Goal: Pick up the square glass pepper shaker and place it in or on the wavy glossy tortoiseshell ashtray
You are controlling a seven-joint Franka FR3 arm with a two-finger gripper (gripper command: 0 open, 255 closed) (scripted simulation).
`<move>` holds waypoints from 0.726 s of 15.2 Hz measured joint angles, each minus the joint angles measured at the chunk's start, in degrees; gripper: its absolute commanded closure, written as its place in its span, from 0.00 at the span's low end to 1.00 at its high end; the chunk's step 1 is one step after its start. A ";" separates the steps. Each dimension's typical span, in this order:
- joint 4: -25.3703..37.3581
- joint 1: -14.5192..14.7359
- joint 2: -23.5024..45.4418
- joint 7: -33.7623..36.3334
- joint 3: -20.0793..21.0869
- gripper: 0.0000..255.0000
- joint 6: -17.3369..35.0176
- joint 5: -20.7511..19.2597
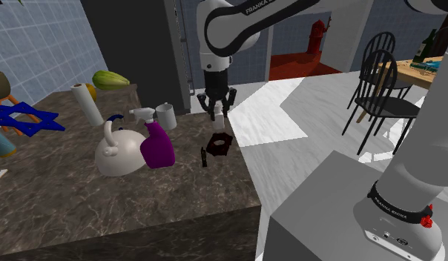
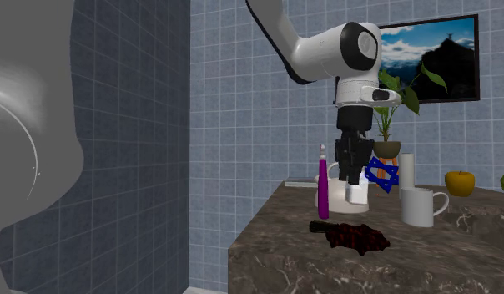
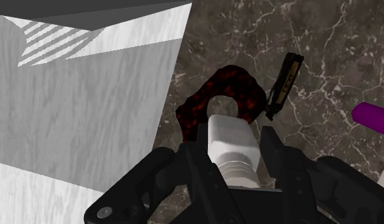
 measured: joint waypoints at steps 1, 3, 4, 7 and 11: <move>-0.38 0.11 0.29 0.18 0.06 1.00 0.65 -0.10; -1.60 0.03 0.68 -0.02 -0.04 1.00 2.24 -0.23; -1.99 0.05 0.96 0.00 -0.06 1.00 2.88 -0.32; -3.66 0.16 1.60 0.12 -0.05 1.00 5.16 -0.53; -4.46 0.24 2.33 0.23 -0.08 1.00 6.66 -0.80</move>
